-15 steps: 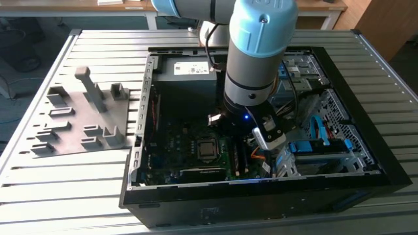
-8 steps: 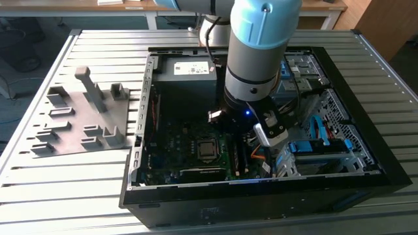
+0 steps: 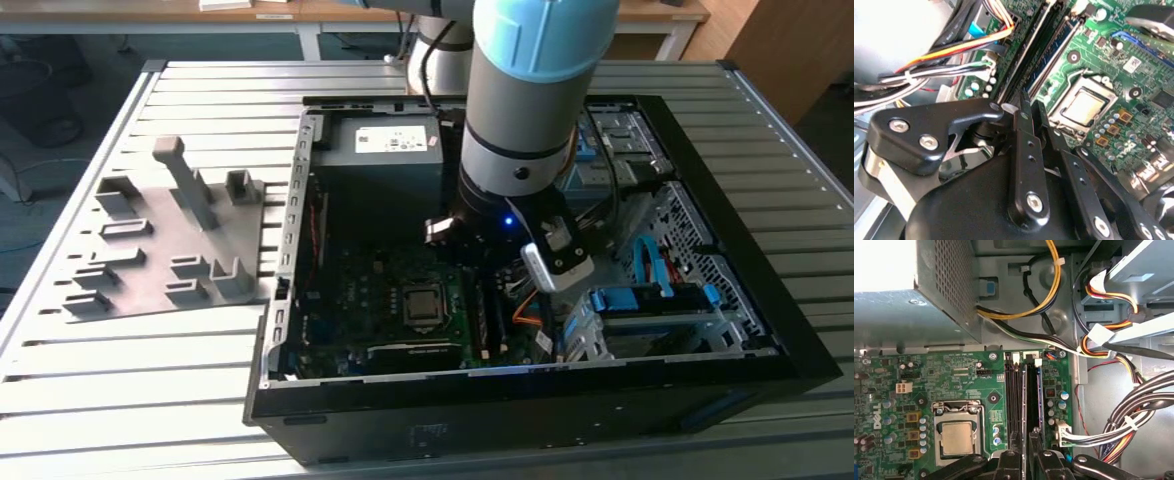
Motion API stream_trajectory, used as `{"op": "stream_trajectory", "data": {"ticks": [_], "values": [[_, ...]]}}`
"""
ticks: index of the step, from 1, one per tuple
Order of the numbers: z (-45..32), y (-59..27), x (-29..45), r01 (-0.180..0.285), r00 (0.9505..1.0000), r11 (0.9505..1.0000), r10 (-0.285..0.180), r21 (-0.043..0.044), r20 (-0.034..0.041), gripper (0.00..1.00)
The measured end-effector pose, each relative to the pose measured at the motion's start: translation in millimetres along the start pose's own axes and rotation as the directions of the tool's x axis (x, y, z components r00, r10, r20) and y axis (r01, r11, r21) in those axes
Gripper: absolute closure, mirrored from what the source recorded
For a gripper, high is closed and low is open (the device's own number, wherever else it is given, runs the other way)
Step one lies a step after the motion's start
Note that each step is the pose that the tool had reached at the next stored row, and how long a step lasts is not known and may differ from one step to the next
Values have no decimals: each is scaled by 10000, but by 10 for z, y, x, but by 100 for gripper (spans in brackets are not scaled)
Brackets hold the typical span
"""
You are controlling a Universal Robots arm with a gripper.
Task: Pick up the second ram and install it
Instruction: 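Insert the second ram into the second slot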
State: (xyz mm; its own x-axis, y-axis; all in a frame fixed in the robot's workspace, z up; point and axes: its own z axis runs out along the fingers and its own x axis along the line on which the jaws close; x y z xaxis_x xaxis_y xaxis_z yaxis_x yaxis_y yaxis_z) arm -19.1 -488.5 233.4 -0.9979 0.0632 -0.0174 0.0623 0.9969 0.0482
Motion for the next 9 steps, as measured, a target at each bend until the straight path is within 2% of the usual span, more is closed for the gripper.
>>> {"op": "stream_trajectory", "data": {"ticks": [9], "values": [[81, -4, 2, -1, 10000, 10000, 1, 32, -15, 79]]}}
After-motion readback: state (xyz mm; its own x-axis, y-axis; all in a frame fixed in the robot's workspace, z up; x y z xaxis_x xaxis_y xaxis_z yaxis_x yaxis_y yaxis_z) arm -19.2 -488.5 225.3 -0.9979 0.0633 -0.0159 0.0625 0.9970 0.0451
